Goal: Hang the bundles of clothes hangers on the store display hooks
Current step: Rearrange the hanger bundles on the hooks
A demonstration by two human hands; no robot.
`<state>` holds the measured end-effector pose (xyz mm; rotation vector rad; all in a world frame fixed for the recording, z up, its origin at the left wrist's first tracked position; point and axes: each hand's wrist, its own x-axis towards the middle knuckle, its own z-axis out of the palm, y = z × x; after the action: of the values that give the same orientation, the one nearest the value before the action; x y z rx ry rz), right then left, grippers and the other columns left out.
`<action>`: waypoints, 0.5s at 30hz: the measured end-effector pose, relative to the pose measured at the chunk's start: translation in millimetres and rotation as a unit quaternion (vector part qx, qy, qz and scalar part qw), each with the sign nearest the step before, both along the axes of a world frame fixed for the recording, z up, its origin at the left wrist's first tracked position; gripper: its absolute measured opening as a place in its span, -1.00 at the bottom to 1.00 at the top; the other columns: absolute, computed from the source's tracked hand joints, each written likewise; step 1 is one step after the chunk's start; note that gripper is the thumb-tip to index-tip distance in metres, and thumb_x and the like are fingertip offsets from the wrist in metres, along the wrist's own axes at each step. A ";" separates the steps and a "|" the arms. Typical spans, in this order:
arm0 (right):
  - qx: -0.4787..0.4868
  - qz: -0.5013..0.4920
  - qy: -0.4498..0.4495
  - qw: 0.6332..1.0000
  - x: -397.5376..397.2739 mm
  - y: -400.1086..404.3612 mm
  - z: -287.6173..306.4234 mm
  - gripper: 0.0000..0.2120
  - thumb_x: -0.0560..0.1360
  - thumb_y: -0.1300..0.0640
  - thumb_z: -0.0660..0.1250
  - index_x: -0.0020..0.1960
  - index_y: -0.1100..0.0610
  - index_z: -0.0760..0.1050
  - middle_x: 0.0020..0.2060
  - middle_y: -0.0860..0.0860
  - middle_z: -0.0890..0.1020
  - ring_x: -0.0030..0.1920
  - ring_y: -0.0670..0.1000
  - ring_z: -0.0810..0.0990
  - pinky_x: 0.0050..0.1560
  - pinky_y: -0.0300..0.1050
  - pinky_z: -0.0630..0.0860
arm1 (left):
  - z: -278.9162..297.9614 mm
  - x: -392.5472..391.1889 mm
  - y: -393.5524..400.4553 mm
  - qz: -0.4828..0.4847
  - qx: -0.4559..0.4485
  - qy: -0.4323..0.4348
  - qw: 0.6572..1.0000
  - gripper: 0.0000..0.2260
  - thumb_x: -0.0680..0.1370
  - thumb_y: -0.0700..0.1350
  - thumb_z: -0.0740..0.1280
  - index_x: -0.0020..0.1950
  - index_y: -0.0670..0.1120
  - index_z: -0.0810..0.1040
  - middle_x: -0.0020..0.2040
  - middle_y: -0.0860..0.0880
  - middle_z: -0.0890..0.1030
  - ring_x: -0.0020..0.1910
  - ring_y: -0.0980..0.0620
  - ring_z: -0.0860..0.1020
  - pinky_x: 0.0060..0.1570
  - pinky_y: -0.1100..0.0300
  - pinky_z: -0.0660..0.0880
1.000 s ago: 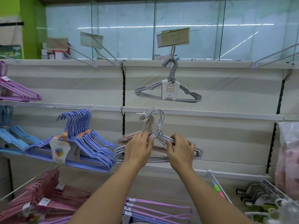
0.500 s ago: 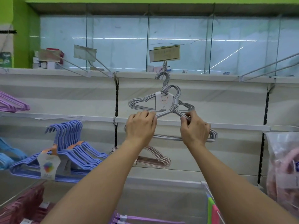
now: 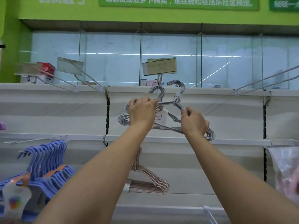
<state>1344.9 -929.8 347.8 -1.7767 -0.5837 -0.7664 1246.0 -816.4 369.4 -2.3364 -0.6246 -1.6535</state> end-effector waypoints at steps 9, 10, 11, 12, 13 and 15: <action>-0.046 0.057 0.008 0.997 19.2 21.5 20.6 -0.76 0.61 -0.05 0.12 -0.05 -0.06 0.54 -0.29 -0.02 0.52 -0.08 0.12 0.49 0.11 -0.02 0.20 | -0.5 17.0 32.1 -0.027 -0.012 -0.061 0.998 -0.73 0.65 0.00 0.12 0.21 0.07 0.57 0.07 0.02 0.60 0.07 -0.04 0.50 0.19 0.10 0.19; -0.054 0.066 0.003 0.996 20.6 25.3 21.2 -0.77 0.61 -0.05 0.12 -0.06 -0.07 0.53 -0.29 -0.03 0.52 -0.09 0.11 0.48 0.09 -0.02 0.19 | -4.2 17.1 37.0 -0.031 -0.015 -0.073 0.997 -0.74 0.64 0.00 0.14 0.20 0.06 0.58 0.06 0.00 0.61 0.06 -0.05 0.52 0.18 0.09 0.20; -0.061 0.075 -0.001 0.995 21.0 29.4 21.7 -0.77 0.61 -0.05 0.12 -0.06 -0.07 0.53 -0.29 -0.04 0.51 -0.09 0.10 0.48 0.08 -0.02 0.18 | -8.0 17.1 42.8 -0.032 -0.018 -0.082 0.996 -0.74 0.64 -0.01 0.15 0.20 0.05 0.59 0.05 0.00 0.62 0.05 -0.06 0.52 0.17 0.08 0.22; -0.070 0.082 -0.007 0.994 20.8 32.8 22.2 -0.77 0.61 -0.05 0.12 -0.04 -0.07 0.54 -0.28 -0.05 0.51 -0.08 0.09 0.48 0.08 -0.02 0.17 | -11.9 16.4 47.8 -0.030 -0.022 -0.089 0.995 -0.75 0.63 -0.01 0.16 0.20 0.04 0.59 0.05 -0.01 0.62 0.04 -0.06 0.53 0.16 0.07 0.23; -0.080 0.087 -0.012 0.993 19.6 36.0 23.2 -0.76 0.61 -0.05 0.11 -0.01 -0.07 0.55 -0.26 -0.06 0.52 -0.07 0.09 0.48 0.07 -0.03 0.15 | -15.1 15.4 52.4 -0.028 -0.028 -0.095 0.995 -0.75 0.63 -0.01 0.17 0.20 0.04 0.59 0.05 -0.01 0.62 0.03 -0.06 0.53 0.15 0.07 0.24; -0.109 0.086 -0.020 0.990 17.0 42.8 25.8 -0.74 0.62 -0.05 0.10 0.07 -0.07 0.56 -0.22 -0.06 0.55 -0.02 0.08 0.50 0.05 -0.04 0.12 | -19.4 11.4 59.9 -0.022 -0.041 -0.096 0.994 -0.75 0.63 0.00 0.16 0.20 0.06 0.59 0.05 0.01 0.61 0.01 -0.06 0.53 0.13 0.09 0.24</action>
<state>1361.9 -887.0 373.7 -1.8840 -0.8623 -0.6395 1257.3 -756.5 350.0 -2.2775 -0.6956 -1.9243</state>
